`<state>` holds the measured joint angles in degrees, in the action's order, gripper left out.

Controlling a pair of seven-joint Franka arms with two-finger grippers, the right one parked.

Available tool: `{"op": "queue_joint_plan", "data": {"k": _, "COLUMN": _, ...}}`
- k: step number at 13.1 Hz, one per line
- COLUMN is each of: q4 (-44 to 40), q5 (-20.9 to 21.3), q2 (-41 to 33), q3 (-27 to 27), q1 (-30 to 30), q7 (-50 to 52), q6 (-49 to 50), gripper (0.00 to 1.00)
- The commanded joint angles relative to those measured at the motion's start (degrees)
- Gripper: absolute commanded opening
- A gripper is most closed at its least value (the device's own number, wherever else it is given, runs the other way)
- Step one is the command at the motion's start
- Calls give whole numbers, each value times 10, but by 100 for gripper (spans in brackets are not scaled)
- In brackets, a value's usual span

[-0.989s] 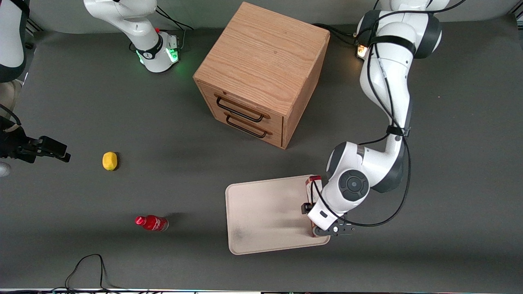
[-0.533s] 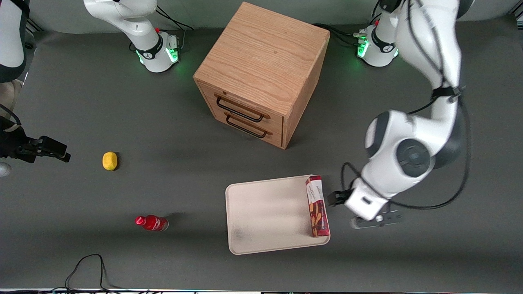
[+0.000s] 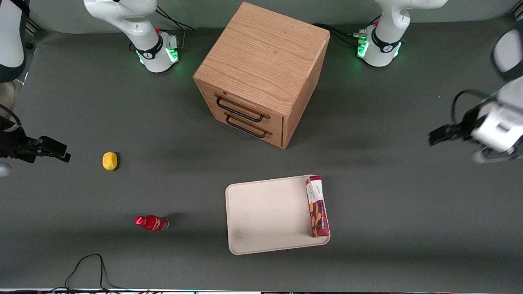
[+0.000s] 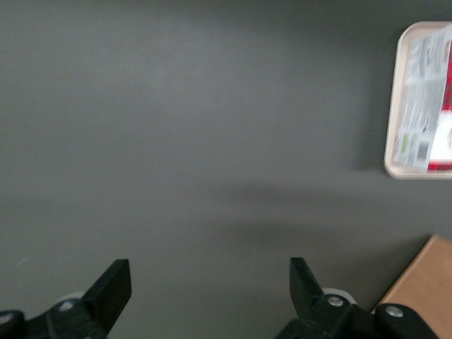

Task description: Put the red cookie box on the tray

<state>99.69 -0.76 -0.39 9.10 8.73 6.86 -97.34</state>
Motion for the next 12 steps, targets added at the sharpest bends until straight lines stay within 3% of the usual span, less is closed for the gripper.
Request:
{"op": "queue_joint_plan", "data": {"k": 1, "q4": 46, "q5": 42, "q2": -95, "q3": -18, "q1": -13, "q7": -23, "q6": 33, "gripper": 100}}
{"op": "queue_joint_plan", "data": {"k": 4, "q4": 46, "q5": 40, "q2": -103, "q3": -20, "q1": -26, "q7": -83, "q6": 11, "gripper": 100}}
{"op": "queue_joint_plan", "data": {"k": 12, "q4": 64, "q5": 40, "q2": -84, "q3": -18, "q1": -23, "q7": -84, "q6": -55, "gripper": 100}}
